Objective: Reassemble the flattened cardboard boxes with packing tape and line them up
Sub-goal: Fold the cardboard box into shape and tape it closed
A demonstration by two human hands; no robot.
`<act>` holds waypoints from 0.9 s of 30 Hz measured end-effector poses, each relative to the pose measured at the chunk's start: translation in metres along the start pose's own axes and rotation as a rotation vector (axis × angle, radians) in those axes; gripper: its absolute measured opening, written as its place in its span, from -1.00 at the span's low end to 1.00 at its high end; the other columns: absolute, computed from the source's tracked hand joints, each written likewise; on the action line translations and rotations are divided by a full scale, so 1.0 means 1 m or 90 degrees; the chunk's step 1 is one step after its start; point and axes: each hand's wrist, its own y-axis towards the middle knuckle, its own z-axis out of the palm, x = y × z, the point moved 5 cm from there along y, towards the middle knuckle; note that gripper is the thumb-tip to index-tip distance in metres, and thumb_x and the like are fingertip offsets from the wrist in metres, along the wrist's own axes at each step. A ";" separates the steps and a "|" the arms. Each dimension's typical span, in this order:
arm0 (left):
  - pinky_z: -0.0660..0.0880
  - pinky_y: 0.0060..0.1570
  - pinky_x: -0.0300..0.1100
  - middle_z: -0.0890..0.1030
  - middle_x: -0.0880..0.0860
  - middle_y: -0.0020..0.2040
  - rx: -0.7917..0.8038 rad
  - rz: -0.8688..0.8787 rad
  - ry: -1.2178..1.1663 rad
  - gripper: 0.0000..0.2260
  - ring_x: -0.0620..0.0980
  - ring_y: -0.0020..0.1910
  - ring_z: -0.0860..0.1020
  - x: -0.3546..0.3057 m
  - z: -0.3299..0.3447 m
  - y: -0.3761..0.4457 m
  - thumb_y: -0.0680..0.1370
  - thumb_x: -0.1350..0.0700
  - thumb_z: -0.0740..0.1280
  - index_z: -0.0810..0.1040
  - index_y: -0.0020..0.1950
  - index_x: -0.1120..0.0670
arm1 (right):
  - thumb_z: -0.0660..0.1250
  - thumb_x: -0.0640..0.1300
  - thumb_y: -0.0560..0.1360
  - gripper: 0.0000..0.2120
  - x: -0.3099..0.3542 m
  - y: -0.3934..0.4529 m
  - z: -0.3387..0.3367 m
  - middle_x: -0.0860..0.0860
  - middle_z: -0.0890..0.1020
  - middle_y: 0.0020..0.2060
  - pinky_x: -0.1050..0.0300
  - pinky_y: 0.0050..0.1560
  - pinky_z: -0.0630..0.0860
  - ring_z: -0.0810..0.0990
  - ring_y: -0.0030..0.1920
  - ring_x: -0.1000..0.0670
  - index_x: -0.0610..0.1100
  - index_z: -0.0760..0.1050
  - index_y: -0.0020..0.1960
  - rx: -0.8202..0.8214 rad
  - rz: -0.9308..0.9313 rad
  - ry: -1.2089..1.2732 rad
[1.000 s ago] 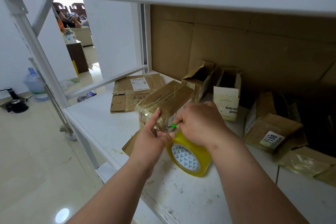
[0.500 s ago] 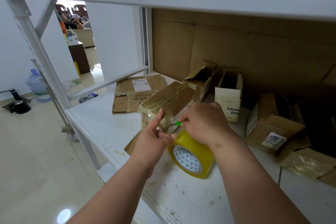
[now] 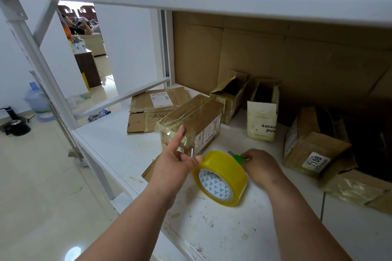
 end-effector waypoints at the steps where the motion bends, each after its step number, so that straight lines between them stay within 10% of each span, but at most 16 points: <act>1: 0.38 0.40 0.13 0.50 0.08 -0.31 0.003 -0.001 0.000 -0.26 -0.20 -0.32 0.57 0.000 0.000 0.000 0.50 0.28 0.45 0.27 0.50 -0.28 | 0.32 -0.05 0.55 -0.77 -0.003 0.001 0.002 0.01 0.63 0.15 -0.03 0.18 0.51 0.58 0.15 -0.10 0.07 0.57 0.19 -0.005 0.008 0.004; 6: 0.42 0.34 0.05 0.45 0.10 -0.30 0.005 0.010 0.009 -0.27 -0.21 -0.36 0.53 -0.001 0.000 -0.001 0.51 0.28 0.44 0.27 0.52 -0.26 | 0.18 0.06 0.60 -0.74 0.001 -0.006 -0.004 0.07 0.58 0.23 -0.03 0.26 0.34 0.49 0.27 -0.08 0.14 0.57 0.20 -0.065 0.022 -0.023; 11: 0.35 0.40 0.16 0.43 0.07 -0.34 0.023 0.024 -0.012 -0.28 -0.19 -0.36 0.50 0.002 0.000 0.001 0.51 0.30 0.44 0.28 0.52 -0.24 | 0.28 0.02 0.59 -0.85 0.047 -0.046 -0.027 0.09 0.65 -0.09 0.15 -0.02 0.48 0.58 -0.04 0.08 0.02 0.61 -0.04 -0.077 -0.112 0.343; 16: 0.48 -0.16 -0.32 0.46 0.00 -0.34 0.033 0.110 0.010 -0.28 -0.19 -0.32 0.48 0.000 0.001 0.000 0.51 0.29 0.44 0.25 0.54 -0.17 | 0.34 0.16 0.51 -0.63 0.077 -0.052 -0.013 0.10 0.59 0.15 0.15 0.10 0.48 0.57 0.14 0.06 0.07 0.55 0.26 0.085 -0.128 0.189; 27: 0.56 0.05 -0.17 0.50 0.05 -0.23 0.089 0.142 0.048 -0.29 -0.10 -0.18 0.52 -0.003 0.002 0.001 0.48 0.23 0.49 0.27 0.53 -0.12 | 0.32 -0.08 0.50 -0.89 0.085 -0.060 -0.014 0.10 0.58 -0.14 0.23 -0.28 0.37 0.53 -0.17 0.11 0.05 0.56 0.01 0.099 -0.083 0.265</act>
